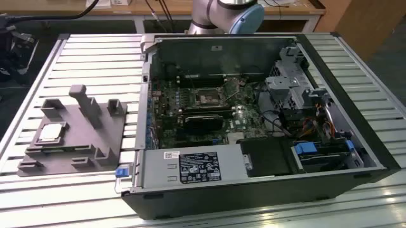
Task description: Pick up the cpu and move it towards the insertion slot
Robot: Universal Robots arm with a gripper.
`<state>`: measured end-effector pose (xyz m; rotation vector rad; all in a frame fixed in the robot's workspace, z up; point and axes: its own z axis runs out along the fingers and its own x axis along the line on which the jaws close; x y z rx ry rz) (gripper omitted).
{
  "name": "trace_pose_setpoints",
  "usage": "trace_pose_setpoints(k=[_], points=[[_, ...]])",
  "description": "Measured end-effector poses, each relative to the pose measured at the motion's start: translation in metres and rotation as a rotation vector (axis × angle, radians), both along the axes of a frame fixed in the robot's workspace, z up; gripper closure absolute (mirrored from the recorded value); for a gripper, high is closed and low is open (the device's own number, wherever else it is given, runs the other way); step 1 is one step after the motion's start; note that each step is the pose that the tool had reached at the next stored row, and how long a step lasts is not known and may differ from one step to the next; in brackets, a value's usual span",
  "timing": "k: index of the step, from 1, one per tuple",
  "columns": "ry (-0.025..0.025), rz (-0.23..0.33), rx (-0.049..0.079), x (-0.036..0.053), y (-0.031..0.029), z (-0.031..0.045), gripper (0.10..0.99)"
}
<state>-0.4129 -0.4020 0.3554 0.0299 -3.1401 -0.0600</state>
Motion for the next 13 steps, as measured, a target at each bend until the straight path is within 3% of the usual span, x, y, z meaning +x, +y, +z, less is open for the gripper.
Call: trace_pose_setpoints(k=[9, 13], points=[[-0.0001, 0.000, -0.001, -0.0024, -0.0003, -0.0018, 0.980], [0.0001, 0.000, -0.002, -0.0029, -0.0003, -0.0081, 0.980]])
